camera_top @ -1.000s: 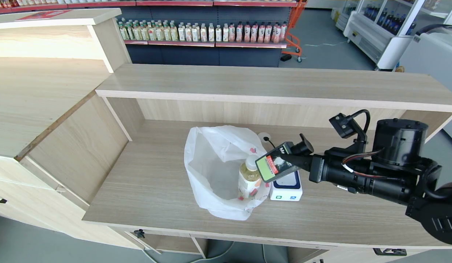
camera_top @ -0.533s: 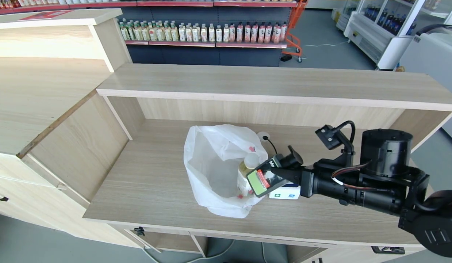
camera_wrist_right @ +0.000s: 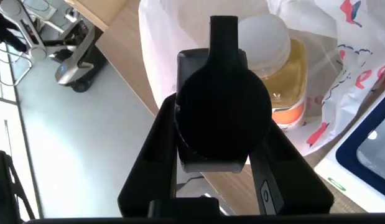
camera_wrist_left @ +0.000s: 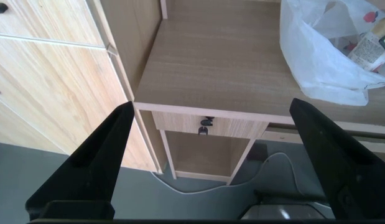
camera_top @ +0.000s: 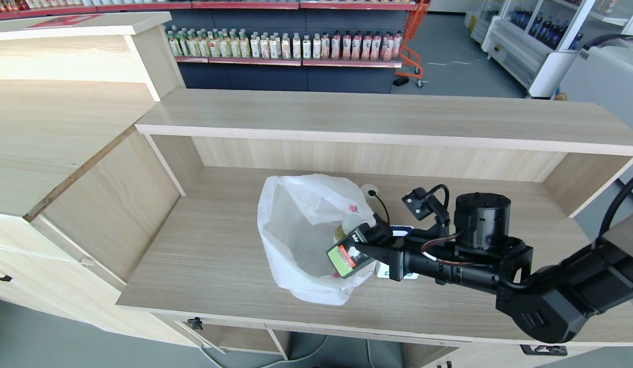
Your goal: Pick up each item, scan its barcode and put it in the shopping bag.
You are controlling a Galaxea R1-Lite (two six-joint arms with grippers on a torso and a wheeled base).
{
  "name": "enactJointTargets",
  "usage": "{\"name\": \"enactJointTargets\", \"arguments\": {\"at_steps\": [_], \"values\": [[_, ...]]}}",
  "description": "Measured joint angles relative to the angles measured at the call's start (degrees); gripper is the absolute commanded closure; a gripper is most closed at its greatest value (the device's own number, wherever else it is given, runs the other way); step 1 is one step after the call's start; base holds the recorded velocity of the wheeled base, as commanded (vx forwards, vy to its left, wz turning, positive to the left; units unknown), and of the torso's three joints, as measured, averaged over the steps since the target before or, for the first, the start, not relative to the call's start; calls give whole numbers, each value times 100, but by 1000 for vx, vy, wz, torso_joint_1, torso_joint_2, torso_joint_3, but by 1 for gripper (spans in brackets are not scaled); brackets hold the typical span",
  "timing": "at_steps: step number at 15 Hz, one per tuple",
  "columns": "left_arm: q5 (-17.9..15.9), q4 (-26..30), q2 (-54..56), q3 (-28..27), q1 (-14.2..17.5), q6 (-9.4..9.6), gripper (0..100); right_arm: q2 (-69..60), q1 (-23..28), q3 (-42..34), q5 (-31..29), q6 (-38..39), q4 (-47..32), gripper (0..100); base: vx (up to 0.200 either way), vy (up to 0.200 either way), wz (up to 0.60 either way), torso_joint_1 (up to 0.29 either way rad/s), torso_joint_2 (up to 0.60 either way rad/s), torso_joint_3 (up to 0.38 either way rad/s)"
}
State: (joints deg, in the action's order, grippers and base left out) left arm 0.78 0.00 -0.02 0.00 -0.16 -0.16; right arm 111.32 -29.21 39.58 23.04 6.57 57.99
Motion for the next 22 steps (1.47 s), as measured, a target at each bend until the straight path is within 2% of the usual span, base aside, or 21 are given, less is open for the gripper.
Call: {"name": "enactJointTargets", "arguments": {"at_steps": [9, 22], "values": [[-2, 0, 0, 0, -2, 2, 0, 1006, 33, 614, 11, -69, 384, 100, 0, 0, 0, 0, 0, 0], [0, 0, 0, 0, -2, 0, 0, 1128, -98, 571, 0, -255, 336, 100, 0, 0, 0, 0, 0, 0]]}}
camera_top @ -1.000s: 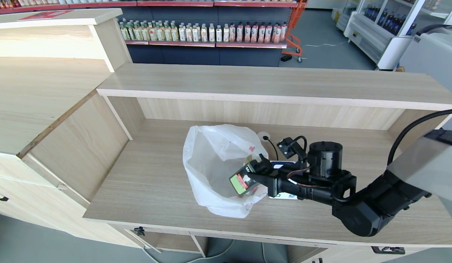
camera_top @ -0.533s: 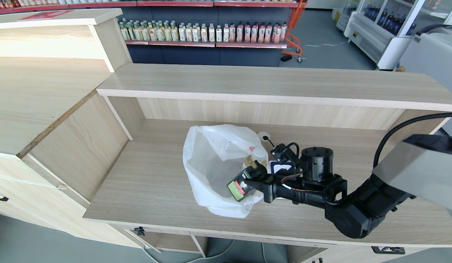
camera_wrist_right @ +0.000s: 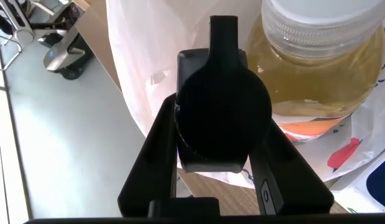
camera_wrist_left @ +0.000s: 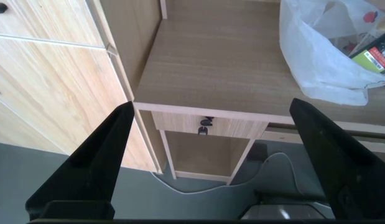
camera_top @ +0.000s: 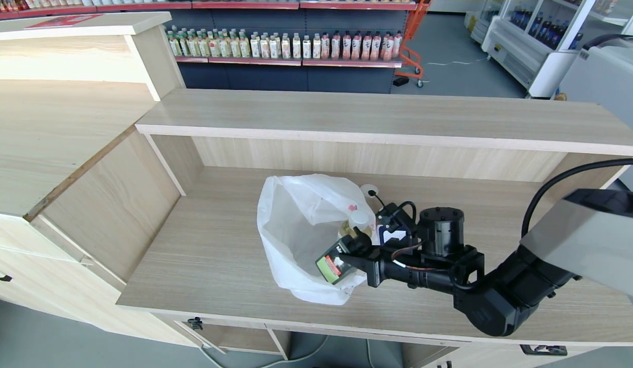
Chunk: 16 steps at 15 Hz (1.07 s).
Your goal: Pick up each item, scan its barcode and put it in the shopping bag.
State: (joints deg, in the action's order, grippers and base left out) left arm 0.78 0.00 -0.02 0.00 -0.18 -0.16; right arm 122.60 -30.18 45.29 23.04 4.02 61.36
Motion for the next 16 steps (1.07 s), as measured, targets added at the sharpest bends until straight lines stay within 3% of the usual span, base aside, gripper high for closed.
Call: {"name": "enactJointTargets", "arguments": {"at_steps": [14, 15, 16], "values": [[-2, 0, 0, 0, 0, 0, 0, 238, -55, -83, 33, -1308, -18, 100, 0, 0, 0, 0, 0, 0], [-2, 0, 0, 0, 0, 0, 0, 265, -66, -69, 28, -1346, -21, 0, 0, 0, 0, 0, 0, 0], [-2, 0, 0, 0, 0, 0, 0, 282, -74, -61, 33, -1362, -13, 0, 0, 0, 0, 0, 0, 0]]}}
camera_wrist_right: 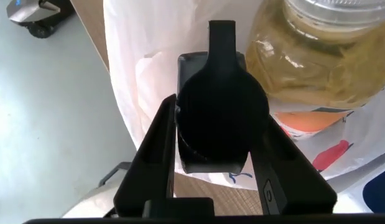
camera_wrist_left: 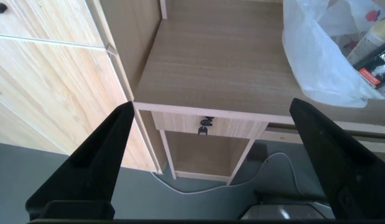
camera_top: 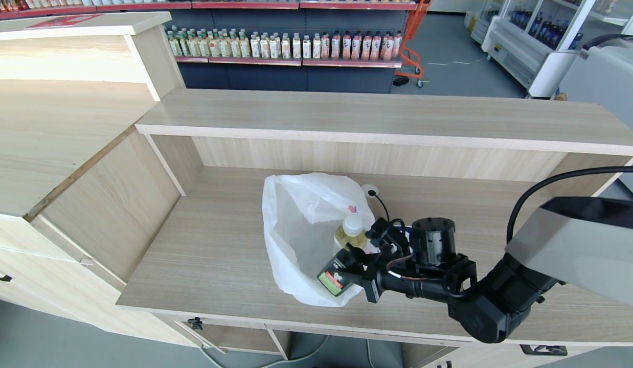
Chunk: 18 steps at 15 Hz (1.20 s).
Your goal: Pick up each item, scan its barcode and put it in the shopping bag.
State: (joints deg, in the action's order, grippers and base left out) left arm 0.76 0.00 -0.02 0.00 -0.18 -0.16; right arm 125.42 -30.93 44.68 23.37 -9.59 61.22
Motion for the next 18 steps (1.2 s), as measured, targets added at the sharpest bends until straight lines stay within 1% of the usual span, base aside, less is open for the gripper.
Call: {"name": "enactJointTargets", "arguments": {"at_steps": [5, 8, 13, 16, 18], "values": [[2, 0, 0, 0, 0, 0, 0, 24, -2, 20, -2, 23, -5, 0, 0, 0, 0, 0, 0, 0], [2, 0, 0, 0, 0, 0, 0, 13, 15, 0, 6, 180, -2, 0, 0, 0, 0, 0, 0, 0], [0, 0, 0, 0, 0, 0, 0, -149, 20, -41, 6, 967, -2, 0, 0, 0, 0, 0, 0, 0], [0, 0, 0, 0, 0, 0, 0, -369, 12, -166, 6, 1643, -11, 0, 0, 0, 0, 0, 0, 0], [0, 0, 0, 0, 0, 0, 0, -549, 4, -246, 11, 1997, -169, 0, 0, 0, 0, 0, 0, 0]]}}
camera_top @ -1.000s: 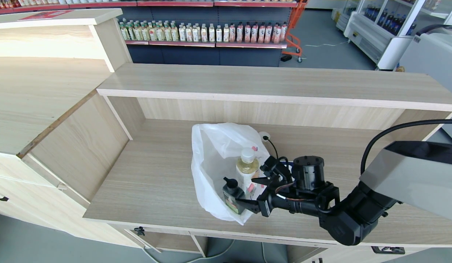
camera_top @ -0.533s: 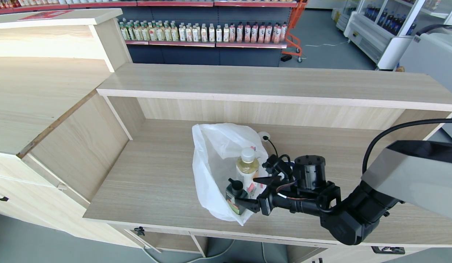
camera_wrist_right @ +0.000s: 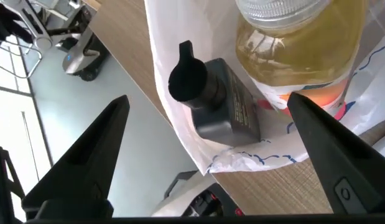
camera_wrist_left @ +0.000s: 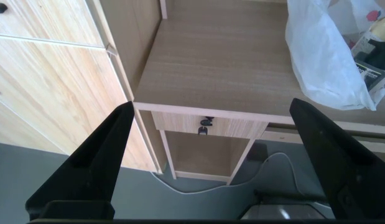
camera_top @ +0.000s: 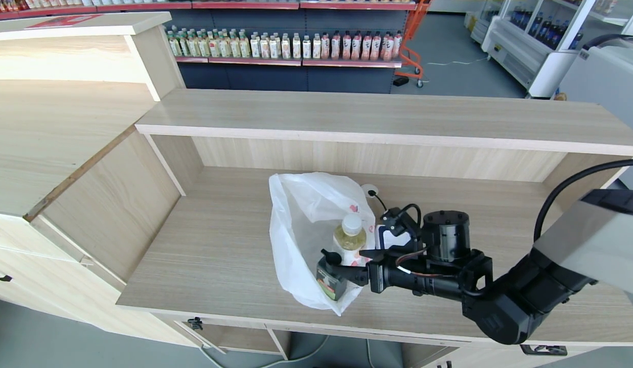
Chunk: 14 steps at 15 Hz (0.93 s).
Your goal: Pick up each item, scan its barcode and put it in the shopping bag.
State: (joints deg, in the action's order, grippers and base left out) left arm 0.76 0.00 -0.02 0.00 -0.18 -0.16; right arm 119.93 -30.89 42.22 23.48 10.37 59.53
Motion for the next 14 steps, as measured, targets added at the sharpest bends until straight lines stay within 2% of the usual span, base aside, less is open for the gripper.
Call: {"name": "enactJointTargets", "arguments": {"at_steps": [5, 9, 12, 14], "values": [[2, 0, 0, 0, 0, 0, 0, -670, 5, -71, 77, 851, -121, 0, 0, 0, 0, 0, 0, 0], [0, 0, 0, 0, -2, 0, 0, -1563, 187, -385, 88, 947, -295, 0, 0, 0, 0, 0, 0, 0], [0, 0, 0, 0, 2, 0, 0, -2693, 556, -713, 60, 930, -567, 0, 0, 0, 0, 0, 0, 0], [2, 0, 0, 0, 0, 0, 0, -3604, 1106, -1041, 11, 744, -974, 0, 0, 0, 0, 0, 0, 0]]}}
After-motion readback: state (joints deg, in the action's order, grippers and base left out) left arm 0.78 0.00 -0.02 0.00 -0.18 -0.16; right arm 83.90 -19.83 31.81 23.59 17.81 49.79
